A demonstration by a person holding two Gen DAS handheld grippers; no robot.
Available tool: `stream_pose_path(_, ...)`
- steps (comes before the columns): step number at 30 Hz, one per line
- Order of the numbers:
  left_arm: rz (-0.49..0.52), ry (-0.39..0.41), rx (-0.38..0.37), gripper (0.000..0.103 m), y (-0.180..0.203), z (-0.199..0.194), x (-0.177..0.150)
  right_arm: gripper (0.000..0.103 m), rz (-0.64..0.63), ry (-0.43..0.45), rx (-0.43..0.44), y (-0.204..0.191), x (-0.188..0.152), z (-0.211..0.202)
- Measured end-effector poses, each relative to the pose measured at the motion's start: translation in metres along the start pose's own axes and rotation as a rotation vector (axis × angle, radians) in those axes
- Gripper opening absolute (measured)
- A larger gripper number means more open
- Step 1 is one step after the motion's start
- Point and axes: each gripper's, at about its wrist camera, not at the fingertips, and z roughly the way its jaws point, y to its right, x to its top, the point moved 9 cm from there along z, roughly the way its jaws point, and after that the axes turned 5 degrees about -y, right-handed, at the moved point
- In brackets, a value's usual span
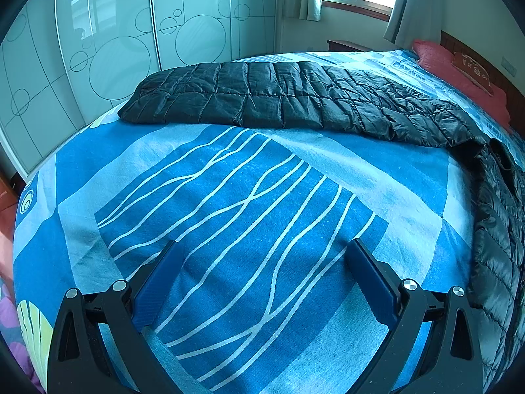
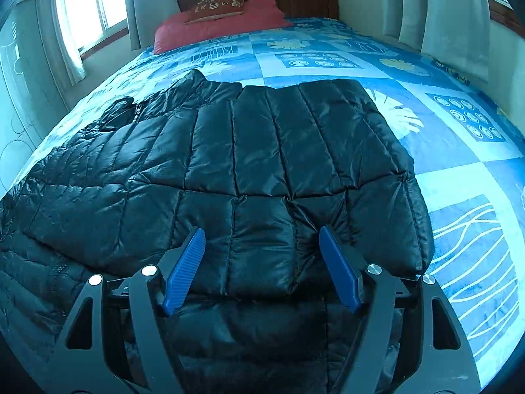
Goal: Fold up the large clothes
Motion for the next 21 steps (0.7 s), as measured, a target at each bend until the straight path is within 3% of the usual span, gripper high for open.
stream_pose_path(14, -0.017, -0.060, -0.045, 0.099, -0.003, 0.000, 0.005, 0.074, -0.006, 0.018, -0.005, -0.001, -0.005, 0.001)
stream_pose_path(21, -0.218, -0.006, -0.280, 0.098, -0.030, -0.002, 0.043, 0.074, -0.012, 0.021, -0.012, -0.001, -0.006, 0.000)
